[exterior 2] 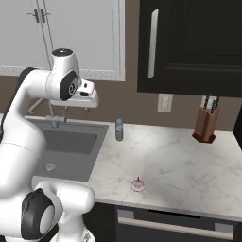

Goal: Turn on the sink faucet. Then move the garlic from the counter to the sink. Turn off the sink. Move the vegetable from the sink to the pot next to the stove. Finally move the pot to the rear right burner.

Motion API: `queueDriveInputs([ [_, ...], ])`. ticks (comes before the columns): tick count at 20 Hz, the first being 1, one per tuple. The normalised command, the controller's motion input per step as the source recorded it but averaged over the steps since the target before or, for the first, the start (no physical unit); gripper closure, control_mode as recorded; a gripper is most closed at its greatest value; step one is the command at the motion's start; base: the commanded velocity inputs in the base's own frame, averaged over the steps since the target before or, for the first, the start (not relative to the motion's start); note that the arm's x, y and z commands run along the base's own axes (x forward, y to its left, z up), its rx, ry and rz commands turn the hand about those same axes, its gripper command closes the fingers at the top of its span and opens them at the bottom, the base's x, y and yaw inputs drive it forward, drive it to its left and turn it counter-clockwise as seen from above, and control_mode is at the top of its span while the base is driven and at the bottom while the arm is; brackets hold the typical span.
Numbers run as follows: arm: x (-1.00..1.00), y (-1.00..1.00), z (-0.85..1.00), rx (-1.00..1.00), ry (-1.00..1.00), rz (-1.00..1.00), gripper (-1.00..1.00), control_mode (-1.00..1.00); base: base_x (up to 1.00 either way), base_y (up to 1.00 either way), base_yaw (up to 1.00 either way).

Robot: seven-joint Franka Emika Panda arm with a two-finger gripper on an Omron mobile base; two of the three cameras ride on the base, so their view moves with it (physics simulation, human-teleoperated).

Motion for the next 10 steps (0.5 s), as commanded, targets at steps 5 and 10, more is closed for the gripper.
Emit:
queueDriveInputs([
  [5,0.0,-0.05,-0.01,0.01,-0.03,0.0,-1.0,-1.0,0.0,0.0,0.0],
  [10,0.0,0.13,-0.52,0.0,-0.12,0.09,-1.0,-1.0,0.0,0.0,0.0],
])
